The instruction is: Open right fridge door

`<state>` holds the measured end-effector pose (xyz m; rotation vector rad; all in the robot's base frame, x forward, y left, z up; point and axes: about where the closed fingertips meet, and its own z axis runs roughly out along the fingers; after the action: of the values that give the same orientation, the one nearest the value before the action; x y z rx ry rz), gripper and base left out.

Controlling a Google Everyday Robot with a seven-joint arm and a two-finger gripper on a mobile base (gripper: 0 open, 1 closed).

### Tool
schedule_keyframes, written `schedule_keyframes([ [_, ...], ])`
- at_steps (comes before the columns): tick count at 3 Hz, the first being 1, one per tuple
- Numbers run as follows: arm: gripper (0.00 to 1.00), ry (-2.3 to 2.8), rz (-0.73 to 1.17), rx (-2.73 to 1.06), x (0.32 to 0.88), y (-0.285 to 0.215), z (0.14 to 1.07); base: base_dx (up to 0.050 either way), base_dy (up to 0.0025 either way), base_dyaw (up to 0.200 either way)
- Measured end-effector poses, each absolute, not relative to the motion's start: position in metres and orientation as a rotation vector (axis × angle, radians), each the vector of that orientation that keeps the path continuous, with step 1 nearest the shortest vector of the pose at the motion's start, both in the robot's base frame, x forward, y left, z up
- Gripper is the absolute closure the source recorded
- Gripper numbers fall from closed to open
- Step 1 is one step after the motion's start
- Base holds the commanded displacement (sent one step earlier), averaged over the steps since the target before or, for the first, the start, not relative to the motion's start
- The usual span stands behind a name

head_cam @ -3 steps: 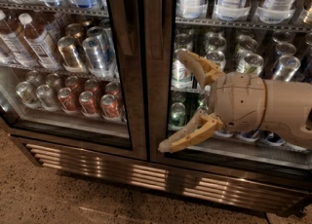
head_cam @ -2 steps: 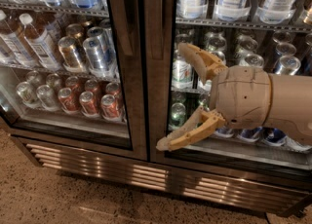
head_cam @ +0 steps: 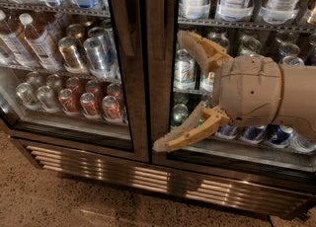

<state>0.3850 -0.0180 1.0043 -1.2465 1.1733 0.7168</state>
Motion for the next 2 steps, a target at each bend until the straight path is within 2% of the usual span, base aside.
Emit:
schedule_keyframes([
  [1,0.00,1.175,0.732,-1.244,0.390,-0.015,1.009,0.000,0.00000,0.000],
  [2,0.00,1.243,0.760,-1.198,0.432,-0.010,1.028,0.000,0.00000,0.000],
])
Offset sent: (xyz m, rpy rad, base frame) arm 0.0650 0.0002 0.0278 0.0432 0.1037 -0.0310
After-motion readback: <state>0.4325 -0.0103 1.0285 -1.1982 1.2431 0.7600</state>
